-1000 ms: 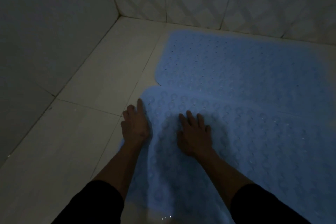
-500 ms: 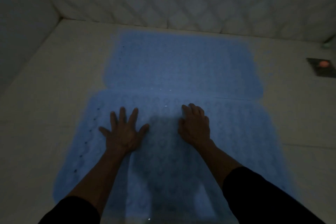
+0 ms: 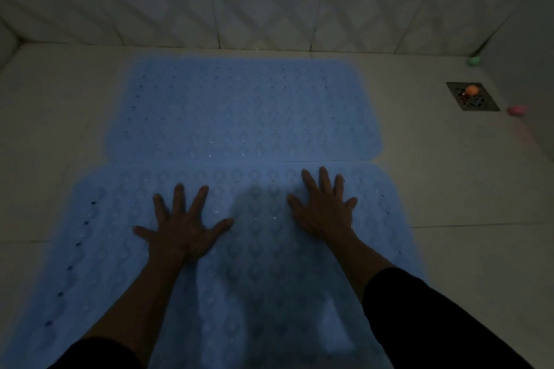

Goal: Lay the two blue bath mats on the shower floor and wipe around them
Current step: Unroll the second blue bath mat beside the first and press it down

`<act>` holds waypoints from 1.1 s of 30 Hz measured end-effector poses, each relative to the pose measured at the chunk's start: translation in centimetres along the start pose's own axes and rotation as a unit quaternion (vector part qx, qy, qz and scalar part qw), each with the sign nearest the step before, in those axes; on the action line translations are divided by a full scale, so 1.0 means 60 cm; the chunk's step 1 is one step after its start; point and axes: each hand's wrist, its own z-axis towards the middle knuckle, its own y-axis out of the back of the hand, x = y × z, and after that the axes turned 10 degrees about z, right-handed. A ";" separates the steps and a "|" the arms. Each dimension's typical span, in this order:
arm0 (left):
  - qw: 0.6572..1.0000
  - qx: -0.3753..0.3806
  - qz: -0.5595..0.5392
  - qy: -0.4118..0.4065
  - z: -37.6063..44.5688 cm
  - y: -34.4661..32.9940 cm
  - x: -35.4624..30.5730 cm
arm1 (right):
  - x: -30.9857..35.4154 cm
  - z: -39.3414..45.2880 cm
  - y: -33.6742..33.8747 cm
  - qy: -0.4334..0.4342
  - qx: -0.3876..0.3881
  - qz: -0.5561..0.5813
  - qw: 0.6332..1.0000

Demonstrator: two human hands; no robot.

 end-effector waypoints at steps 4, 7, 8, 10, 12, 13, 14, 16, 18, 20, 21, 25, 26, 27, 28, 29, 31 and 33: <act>1.000 -0.007 0.001 0.000 -0.002 -0.007 0.001 | -0.006 0.000 -0.004 0.011 -0.011 -0.007 1.000; 1.000 -0.008 0.000 0.008 -0.008 -0.006 -0.002 | -0.006 0.004 -0.005 0.009 -0.009 -0.012 1.000; 1.000 -0.005 -0.001 0.008 -0.009 -0.005 -0.004 | -0.007 0.004 -0.005 0.005 -0.010 -0.015 1.000; 1.000 -0.004 -0.001 0.005 -0.009 -0.006 -0.006 | -0.009 0.005 -0.007 0.002 -0.013 -0.016 1.000; 1.000 -0.004 -0.004 0.003 -0.007 -0.006 -0.006 | -0.010 0.005 -0.008 0.002 -0.016 -0.016 1.000; 1.000 -0.004 -0.005 0.002 -0.005 -0.006 -0.005 | -0.009 0.006 -0.009 0.001 -0.014 -0.018 1.000; 1.000 -0.006 -0.005 0.001 -0.003 -0.007 -0.004 | -0.009 0.007 -0.009 -0.002 -0.012 -0.021 1.000; 1.000 -0.011 -0.002 -0.002 0.000 -0.008 -0.003 | -0.007 0.008 -0.010 -0.007 -0.011 -0.024 1.000; 1.000 -0.012 0.001 -0.006 0.001 -0.008 -0.002 | -0.005 0.007 -0.010 -0.010 -0.008 -0.021 1.000; 1.000 -0.015 0.004 -0.009 0.001 -0.008 -0.001 | -0.004 0.005 -0.009 -0.012 -0.004 -0.023 1.000; 1.000 -0.016 0.003 -0.011 0.001 -0.009 0.000 | -0.004 0.004 -0.008 -0.013 -0.002 -0.026 1.000; 0.999 -0.023 -0.005 -0.026 -0.002 -0.007 0.008 | 0.016 -0.002 -0.008 -0.024 0.006 -0.020 0.999; 0.999 -0.035 -0.006 -0.028 -0.005 -0.006 0.014 | 0.027 -0.008 -0.011 -0.020 0.001 -0.017 1.000; 0.998 -0.055 -0.007 -0.028 -0.007 -0.005 0.022 | 0.042 -0.013 -0.017 -0.005 -0.005 -0.018 1.000; 0.997 -0.078 -0.009 -0.025 -0.011 -0.005 0.037 | 0.063 -0.020 -0.027 0.020 -0.009 -0.020 1.000; 0.995 -0.099 -0.011 -0.019 -0.013 -0.006 0.055 | 0.087 -0.026 -0.040 0.048 -0.007 -0.021 0.999; 0.992 -0.122 -0.013 -0.007 -0.013 -0.007 0.088 | 0.133 -0.039 -0.064 0.094 0.006 -0.018 0.995; 0.990 -0.140 -0.013 0.011 -0.006 -0.004 0.136 | 0.193 -0.051 -0.097 0.142 0.023 -0.023 0.989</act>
